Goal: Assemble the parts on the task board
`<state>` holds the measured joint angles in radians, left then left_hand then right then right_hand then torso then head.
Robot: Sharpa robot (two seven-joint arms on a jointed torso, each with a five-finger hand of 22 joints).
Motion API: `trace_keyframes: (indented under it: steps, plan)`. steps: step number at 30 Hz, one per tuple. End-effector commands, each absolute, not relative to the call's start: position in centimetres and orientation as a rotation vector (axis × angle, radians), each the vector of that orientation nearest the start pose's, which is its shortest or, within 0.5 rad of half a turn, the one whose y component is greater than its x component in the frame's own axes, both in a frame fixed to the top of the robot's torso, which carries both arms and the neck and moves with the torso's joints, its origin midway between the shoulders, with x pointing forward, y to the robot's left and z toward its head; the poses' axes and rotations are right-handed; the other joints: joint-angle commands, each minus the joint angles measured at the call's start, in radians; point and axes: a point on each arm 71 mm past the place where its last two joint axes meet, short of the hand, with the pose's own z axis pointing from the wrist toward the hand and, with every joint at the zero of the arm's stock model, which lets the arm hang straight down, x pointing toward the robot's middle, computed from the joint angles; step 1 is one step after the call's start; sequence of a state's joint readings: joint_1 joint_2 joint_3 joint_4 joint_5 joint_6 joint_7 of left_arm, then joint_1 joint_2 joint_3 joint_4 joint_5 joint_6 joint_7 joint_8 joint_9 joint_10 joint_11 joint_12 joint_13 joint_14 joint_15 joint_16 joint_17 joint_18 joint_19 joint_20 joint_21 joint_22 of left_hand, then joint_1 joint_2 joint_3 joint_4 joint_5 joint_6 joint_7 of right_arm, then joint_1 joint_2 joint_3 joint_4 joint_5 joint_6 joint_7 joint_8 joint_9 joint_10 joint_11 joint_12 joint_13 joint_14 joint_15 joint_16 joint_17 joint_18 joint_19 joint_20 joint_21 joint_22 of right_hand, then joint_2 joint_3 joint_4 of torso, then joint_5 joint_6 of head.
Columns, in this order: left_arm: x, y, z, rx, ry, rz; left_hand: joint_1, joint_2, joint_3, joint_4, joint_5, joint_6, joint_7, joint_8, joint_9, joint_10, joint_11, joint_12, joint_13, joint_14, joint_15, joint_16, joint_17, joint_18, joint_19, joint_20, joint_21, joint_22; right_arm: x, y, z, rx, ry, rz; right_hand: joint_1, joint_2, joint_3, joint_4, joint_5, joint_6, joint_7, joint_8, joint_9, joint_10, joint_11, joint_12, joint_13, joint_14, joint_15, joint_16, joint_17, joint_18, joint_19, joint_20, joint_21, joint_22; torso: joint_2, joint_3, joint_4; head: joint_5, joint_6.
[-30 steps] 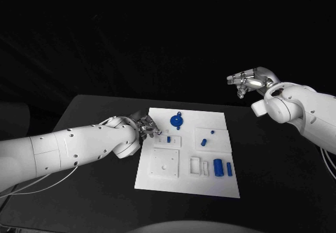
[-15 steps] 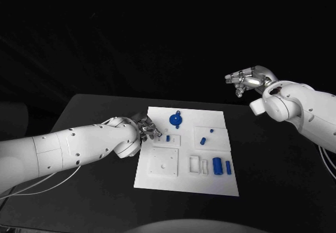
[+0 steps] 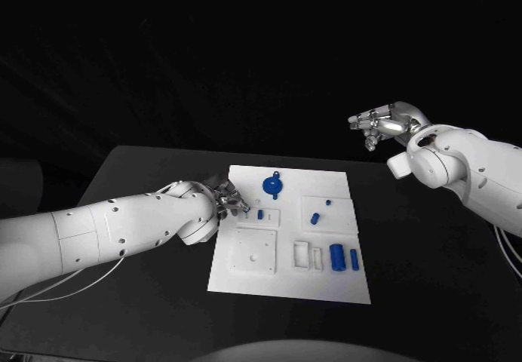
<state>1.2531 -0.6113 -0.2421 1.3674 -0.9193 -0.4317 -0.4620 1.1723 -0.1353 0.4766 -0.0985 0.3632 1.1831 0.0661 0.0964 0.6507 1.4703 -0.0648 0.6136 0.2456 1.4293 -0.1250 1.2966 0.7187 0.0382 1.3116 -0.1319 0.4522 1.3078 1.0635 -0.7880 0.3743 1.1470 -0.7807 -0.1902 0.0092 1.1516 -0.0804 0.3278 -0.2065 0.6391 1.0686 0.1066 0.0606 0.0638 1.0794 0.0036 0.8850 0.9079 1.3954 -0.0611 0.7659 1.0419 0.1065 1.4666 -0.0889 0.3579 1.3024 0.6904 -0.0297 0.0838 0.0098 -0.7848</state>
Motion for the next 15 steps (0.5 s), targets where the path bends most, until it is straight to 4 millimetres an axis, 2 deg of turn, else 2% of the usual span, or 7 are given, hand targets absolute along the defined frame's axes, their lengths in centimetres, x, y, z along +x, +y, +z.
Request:
trace_keyframes:
  steps: [1,4,11,15]
  plan:
    - [49.58,15.93,-25.48,-0.458,2.000,-0.471,0.002,0.008,-0.009,0.001,-0.006,0.182,-0.097,0.009,0.004,0.045,-0.015,0.007,0.005,0.005,0.000,0.006,0.004,0.011,0.002,0.008,0.005,0.018,56.06,-31.39,-15.24,0.762,1.534,0.958,-0.008,-0.003,0.006,0.001,0.004,0.006,0.001,0.001,-0.001,-0.003,-0.003,0.004,-0.001,-0.004,-0.004,0.001,-0.002,0.015,0.037,0.006,0.000,0.002,0.000,-0.0004,0.0000,-0.001,-0.001]
    - [49.60,15.93,-25.52,-0.450,2.005,-0.467,0.005,0.011,-0.017,0.007,-0.009,0.182,-0.101,0.025,0.038,0.046,-0.016,0.011,0.011,0.004,0.000,0.015,0.012,0.011,0.001,0.007,0.014,0.018,56.06,-31.38,-15.25,0.762,1.535,0.958,-0.008,-0.003,0.006,0.001,0.004,0.006,0.001,0.001,-0.001,-0.003,-0.003,0.004,-0.001,-0.004,-0.004,0.001,-0.002,0.015,0.037,0.006,0.000,0.002,0.000,-0.0003,0.0004,-0.002,-0.003]
    - [49.54,15.82,-25.68,-0.433,2.030,-0.461,0.002,0.017,-0.025,0.014,-0.014,0.187,-0.105,0.032,0.061,0.046,-0.017,0.020,0.019,0.006,0.000,0.028,0.029,0.012,-0.002,0.011,0.020,0.018,56.07,-31.36,-15.28,0.762,1.538,0.958,-0.008,-0.003,0.006,0.001,0.004,0.006,0.001,0.001,-0.001,-0.003,-0.003,0.004,-0.001,-0.004,-0.004,0.001,-0.002,0.015,0.037,0.006,0.000,0.002,0.000,-0.0002,0.0002,-0.002,-0.003]
    - [49.50,15.76,-25.79,-0.424,2.048,-0.457,-0.005,0.036,-0.045,0.020,-0.023,0.193,-0.110,0.035,0.086,0.045,-0.019,0.031,0.015,0.006,0.001,0.041,0.046,0.016,-0.006,0.016,0.026,0.018,56.08,-31.37,-15.31,0.762,1.541,0.957,-0.009,-0.005,0.008,0.004,0.006,0.006,0.001,0.001,-0.001,-0.004,-0.003,0.003,-0.002,-0.005,-0.004,0.001,-0.002,0.016,0.037,0.006,-0.005,0.002,0.000,-0.0003,0.0002,-0.001,-0.004]
